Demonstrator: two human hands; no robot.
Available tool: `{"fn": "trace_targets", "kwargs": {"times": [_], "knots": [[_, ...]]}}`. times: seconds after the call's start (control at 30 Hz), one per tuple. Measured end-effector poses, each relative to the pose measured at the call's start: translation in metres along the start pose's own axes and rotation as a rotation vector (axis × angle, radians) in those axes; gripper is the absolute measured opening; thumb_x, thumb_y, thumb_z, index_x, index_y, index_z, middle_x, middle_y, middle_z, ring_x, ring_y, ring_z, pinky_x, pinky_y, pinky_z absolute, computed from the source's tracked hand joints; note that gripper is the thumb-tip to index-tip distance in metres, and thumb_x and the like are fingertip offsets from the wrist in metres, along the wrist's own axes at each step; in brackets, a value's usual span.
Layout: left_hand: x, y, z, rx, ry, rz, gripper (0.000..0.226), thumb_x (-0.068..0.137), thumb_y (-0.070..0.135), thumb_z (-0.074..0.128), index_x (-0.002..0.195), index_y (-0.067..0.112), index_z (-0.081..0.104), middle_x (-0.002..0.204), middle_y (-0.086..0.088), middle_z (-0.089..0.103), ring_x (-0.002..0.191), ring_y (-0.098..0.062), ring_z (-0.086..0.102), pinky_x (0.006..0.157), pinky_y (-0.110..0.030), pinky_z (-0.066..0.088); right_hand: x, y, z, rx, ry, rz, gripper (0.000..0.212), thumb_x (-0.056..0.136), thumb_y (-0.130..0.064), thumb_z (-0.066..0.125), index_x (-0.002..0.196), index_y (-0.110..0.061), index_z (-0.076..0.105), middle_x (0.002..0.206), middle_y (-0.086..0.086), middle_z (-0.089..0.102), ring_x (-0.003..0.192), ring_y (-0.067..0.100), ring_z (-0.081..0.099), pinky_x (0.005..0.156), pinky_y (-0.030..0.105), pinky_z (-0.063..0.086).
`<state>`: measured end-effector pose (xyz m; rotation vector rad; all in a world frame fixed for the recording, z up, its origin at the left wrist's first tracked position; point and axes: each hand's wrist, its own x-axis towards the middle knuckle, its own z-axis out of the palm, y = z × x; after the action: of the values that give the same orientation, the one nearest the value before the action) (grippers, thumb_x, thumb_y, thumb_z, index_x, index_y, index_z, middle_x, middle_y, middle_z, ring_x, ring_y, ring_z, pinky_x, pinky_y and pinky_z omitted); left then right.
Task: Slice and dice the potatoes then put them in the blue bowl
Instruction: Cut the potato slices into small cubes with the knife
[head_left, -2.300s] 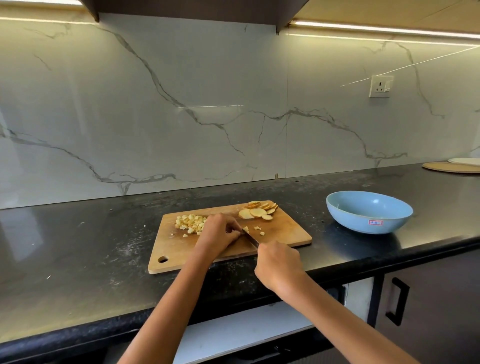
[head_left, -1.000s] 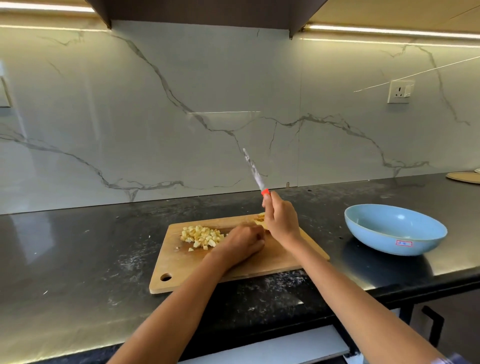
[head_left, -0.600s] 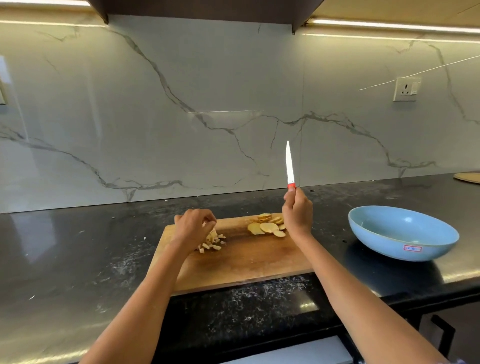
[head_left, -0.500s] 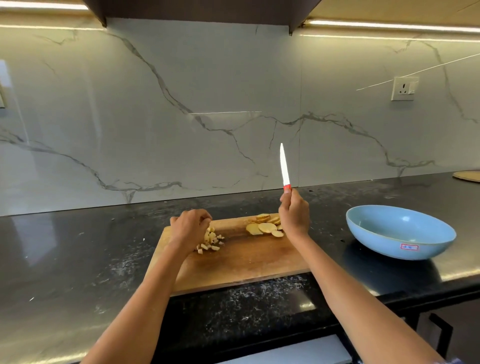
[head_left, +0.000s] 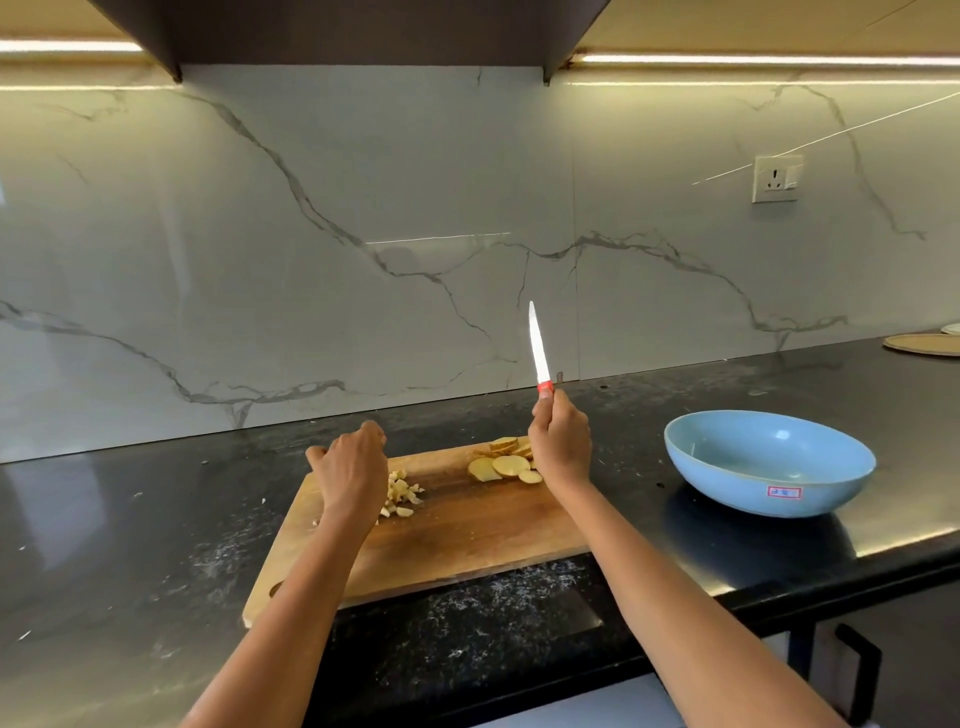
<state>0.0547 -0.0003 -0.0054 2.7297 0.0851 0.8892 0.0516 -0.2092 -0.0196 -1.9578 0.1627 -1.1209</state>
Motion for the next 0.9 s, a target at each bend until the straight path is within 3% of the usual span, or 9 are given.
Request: {"fn": "trace_targets", "kwargs": {"times": [0.1, 0.17, 0.27, 0.33, 0.4, 0.53, 0.67, 0.83, 0.9], "knots": [[0.0, 0.003, -0.005, 0.1, 0.019, -0.043, 0.028, 0.101, 0.024, 0.035, 0.092, 0.015, 0.06, 0.062, 0.002, 0.05, 0.066, -0.022, 0.051, 0.081, -0.036, 0.026, 0.0, 0.0, 0.001, -0.013, -0.028, -0.013, 0.039, 0.102, -0.028, 0.03, 0.088, -0.003, 0.056, 0.069, 0.001, 0.053, 0.062, 0.014, 0.053, 0.051, 0.021, 0.036], [0.002, 0.004, -0.004, 0.135, 0.031, -0.049, 0.03, 0.101, 0.025, 0.034, 0.089, 0.015, 0.06, 0.057, 0.003, 0.044, 0.062, -0.02, 0.046, 0.087, -0.037, 0.028, -0.001, -0.001, 0.002, -0.034, -0.05, -0.026, 0.04, 0.102, -0.029, 0.029, 0.091, -0.002, 0.057, 0.072, 0.003, 0.054, 0.064, 0.015, 0.054, 0.05, 0.019, 0.034], [0.005, 0.006, 0.001, 0.024, -0.002, -0.027, 0.022, 0.094, 0.005, 0.042, 0.104, 0.014, 0.06, 0.074, -0.001, 0.06, 0.072, -0.023, 0.054, 0.084, -0.036, 0.027, -0.001, -0.001, 0.003, -0.068, -0.064, -0.038, 0.041, 0.102, -0.029, 0.029, 0.095, -0.001, 0.058, 0.075, 0.002, 0.055, 0.065, 0.012, 0.053, 0.049, 0.016, 0.032], [0.01, 0.004, 0.006, -0.138, -0.034, 0.011, 0.035, 0.091, -0.001, 0.047, 0.122, 0.015, 0.053, 0.099, -0.004, 0.066, 0.095, -0.025, 0.058, 0.084, -0.037, 0.031, -0.001, -0.002, 0.003, -0.071, -0.062, -0.049, 0.041, 0.102, -0.029, 0.029, 0.095, -0.001, 0.058, 0.074, 0.002, 0.054, 0.064, 0.012, 0.053, 0.049, 0.016, 0.032], [0.012, 0.001, 0.008, -0.234, -0.082, 0.062, 0.042, 0.088, -0.001, 0.053, 0.126, 0.016, 0.052, 0.113, -0.004, 0.064, 0.108, -0.025, 0.055, 0.087, -0.04, 0.039, -0.002, -0.002, 0.003, -0.071, -0.06, -0.055, 0.041, 0.102, -0.028, 0.03, 0.095, -0.001, 0.059, 0.072, 0.001, 0.054, 0.063, 0.012, 0.053, 0.049, 0.016, 0.033], [0.01, -0.001, 0.004, -0.283, -0.017, 0.093, 0.028, 0.095, 0.015, 0.047, 0.121, 0.013, 0.057, 0.113, -0.01, 0.066, 0.103, -0.03, 0.059, 0.082, -0.039, 0.044, -0.001, -0.001, 0.003, -0.073, -0.059, -0.056, 0.04, 0.102, -0.029, 0.03, 0.097, -0.001, 0.059, 0.074, 0.003, 0.055, 0.065, 0.013, 0.053, 0.048, 0.017, 0.033], [0.005, 0.013, 0.006, -0.289, 0.077, 0.212, 0.029, 0.096, 0.01, 0.042, 0.12, 0.008, 0.058, 0.117, -0.015, 0.06, 0.105, -0.03, 0.055, 0.078, -0.037, 0.043, -0.002, -0.001, 0.003, -0.078, -0.078, -0.056, 0.038, 0.102, -0.026, 0.031, 0.097, -0.001, 0.058, 0.076, 0.006, 0.059, 0.064, 0.014, 0.053, 0.048, 0.018, 0.035], [-0.002, 0.051, 0.021, -0.236, -0.127, 0.485, 0.035, 0.092, 0.016, 0.056, 0.127, 0.016, 0.055, 0.129, -0.006, 0.054, 0.12, -0.02, 0.047, 0.094, -0.029, 0.042, -0.003, -0.004, 0.001, -0.084, -0.084, -0.053, 0.037, 0.102, -0.027, 0.031, 0.097, -0.002, 0.059, 0.075, 0.002, 0.055, 0.069, 0.017, 0.058, 0.052, 0.02, 0.04], [-0.003, 0.065, 0.028, -0.173, -0.181, 0.536, 0.031, 0.09, 0.018, 0.06, 0.121, 0.018, 0.059, 0.126, -0.004, 0.056, 0.117, -0.019, 0.05, 0.092, -0.028, 0.043, -0.002, -0.003, 0.001, -0.09, -0.081, -0.05, 0.038, 0.102, -0.028, 0.031, 0.097, -0.002, 0.059, 0.078, 0.004, 0.057, 0.07, 0.016, 0.057, 0.051, 0.019, 0.038]]}}
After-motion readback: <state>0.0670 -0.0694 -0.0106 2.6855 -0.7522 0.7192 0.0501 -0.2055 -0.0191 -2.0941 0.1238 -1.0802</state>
